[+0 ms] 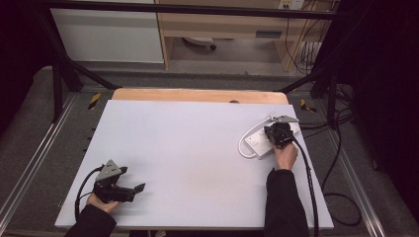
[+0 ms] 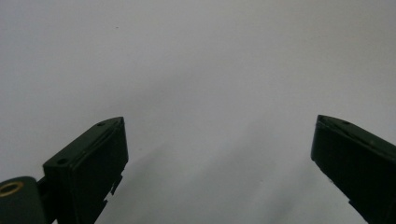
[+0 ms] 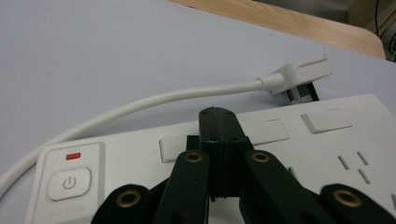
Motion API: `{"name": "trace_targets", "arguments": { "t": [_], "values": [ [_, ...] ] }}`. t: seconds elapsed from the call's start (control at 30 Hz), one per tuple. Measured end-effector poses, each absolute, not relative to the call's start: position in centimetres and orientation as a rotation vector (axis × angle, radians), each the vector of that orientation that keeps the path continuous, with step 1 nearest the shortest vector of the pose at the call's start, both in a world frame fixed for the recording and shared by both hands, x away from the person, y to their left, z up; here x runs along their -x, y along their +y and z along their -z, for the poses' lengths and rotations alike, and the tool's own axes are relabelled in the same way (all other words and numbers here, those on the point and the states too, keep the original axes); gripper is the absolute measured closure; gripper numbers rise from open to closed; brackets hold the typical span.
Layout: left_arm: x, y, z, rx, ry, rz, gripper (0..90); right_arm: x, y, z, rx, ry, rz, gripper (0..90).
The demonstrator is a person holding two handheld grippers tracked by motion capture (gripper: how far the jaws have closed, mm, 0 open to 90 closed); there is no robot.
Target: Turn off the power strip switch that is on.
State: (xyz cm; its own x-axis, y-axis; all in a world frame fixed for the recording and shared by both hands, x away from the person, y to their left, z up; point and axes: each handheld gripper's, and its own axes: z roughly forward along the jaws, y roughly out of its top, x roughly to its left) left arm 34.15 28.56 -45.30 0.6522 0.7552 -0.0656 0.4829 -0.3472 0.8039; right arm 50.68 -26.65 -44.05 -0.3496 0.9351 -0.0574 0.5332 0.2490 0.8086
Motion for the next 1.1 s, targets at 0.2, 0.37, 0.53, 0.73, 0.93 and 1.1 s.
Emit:
{"name": "trace_targets", "arguments": {
  "t": [0.2, 0.37, 0.53, 0.73, 0.93, 1.1],
  "values": [
    [-34.2, 28.5, 45.3, -2.016, 0.963, -0.404, 3.6, -50.6, -26.6, 44.1, -1.334, 1.979, -0.961, 90.0],
    [-34.2, 28.6, 45.3, -2.016, 0.964, -0.403, 3.6, -50.6, -26.6, 44.0, -1.331, 1.984, -0.955, 90.0],
    [-34.2, 28.6, 45.3, -2.013, 0.966, -0.402, 3.6, -50.5, -26.6, 43.9, -1.316, 2.001, -0.943, 90.0],
    [-34.1, 28.5, 45.3, -2.010, 0.967, -0.403, 3.6, -49.8, -26.5, 42.9, -1.293, 2.012, -0.985, 90.0],
    [-34.1, 28.6, 45.2, -2.010, 0.969, -0.407, 3.6, -48.8, -26.2, 41.8, -1.275, 2.029, -1.025, 90.0],
    [-34.2, 28.6, 45.3, -2.012, 0.972, -0.407, 3.6, -47.9, -26.2, 41.0, -1.281, 2.030, -1.076, 85.5]
  ]
}}
